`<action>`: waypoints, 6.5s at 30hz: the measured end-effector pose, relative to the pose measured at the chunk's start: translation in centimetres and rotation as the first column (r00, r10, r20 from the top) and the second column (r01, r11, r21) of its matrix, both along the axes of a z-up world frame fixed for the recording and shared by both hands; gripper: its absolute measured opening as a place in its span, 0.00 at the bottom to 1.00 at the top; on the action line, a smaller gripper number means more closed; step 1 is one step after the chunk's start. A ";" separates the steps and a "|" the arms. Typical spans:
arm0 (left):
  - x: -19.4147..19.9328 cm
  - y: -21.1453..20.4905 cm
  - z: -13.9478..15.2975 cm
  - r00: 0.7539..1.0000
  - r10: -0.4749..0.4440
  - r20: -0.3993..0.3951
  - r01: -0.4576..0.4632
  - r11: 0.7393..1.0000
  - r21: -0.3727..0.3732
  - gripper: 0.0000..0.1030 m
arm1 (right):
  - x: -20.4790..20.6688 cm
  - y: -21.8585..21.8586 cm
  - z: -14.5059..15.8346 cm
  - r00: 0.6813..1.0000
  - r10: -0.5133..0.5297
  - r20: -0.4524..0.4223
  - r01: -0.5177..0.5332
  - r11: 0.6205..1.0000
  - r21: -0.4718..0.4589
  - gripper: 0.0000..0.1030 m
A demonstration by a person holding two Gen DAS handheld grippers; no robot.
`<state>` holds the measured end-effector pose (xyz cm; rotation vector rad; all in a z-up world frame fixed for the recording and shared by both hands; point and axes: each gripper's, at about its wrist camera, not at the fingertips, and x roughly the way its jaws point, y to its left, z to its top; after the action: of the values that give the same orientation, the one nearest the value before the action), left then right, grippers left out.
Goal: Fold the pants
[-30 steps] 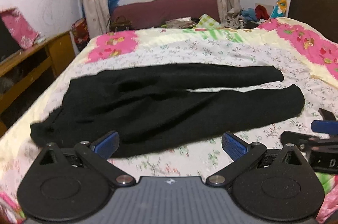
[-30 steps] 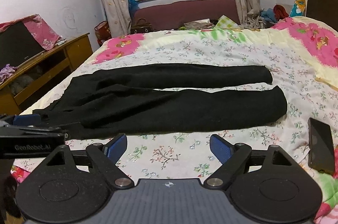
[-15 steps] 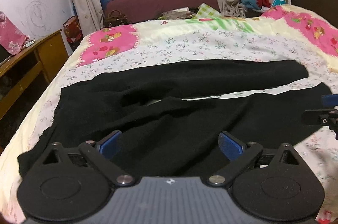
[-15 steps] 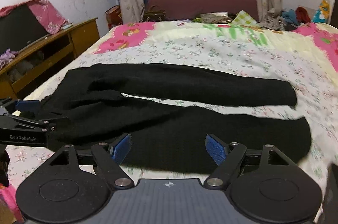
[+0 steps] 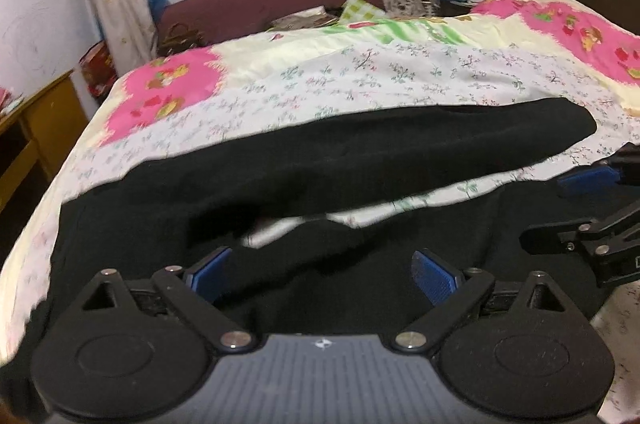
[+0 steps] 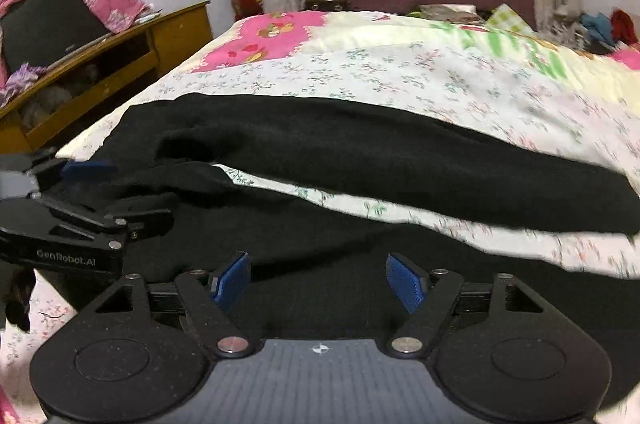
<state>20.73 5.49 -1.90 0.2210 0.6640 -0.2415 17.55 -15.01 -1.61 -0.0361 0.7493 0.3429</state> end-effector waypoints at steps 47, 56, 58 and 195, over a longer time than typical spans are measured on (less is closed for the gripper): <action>30.2 7.9 -4.6 0.828 -0.393 -0.400 0.484 0.861 0.155 0.69 | 27.3 -2.1 -3.1 0.890 0.262 -0.373 -0.365 0.900 -0.240 0.60; 31.7 8.0 -4.3 0.791 -0.407 -0.457 0.521 0.840 0.154 0.72 | 28.0 -4.2 -3.8 0.872 0.210 -0.442 -0.320 0.928 -0.192 0.29; 31.9 8.1 -4.4 0.780 -0.411 -0.471 0.530 0.835 0.147 0.72 | 27.8 -4.3 -4.1 0.874 0.200 -0.443 -0.314 0.928 -0.201 0.23; 0.3 6.5 1.3 0.601 -0.424 -0.677 0.723 0.649 0.236 0.17 | 5.8 -4.0 4.2 0.832 0.271 -0.484 -0.365 0.924 -0.110 0.00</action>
<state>21.03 12.01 -0.57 0.9173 1.2522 -0.8287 23.33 -18.99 2.55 -0.2814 1.2578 0.6099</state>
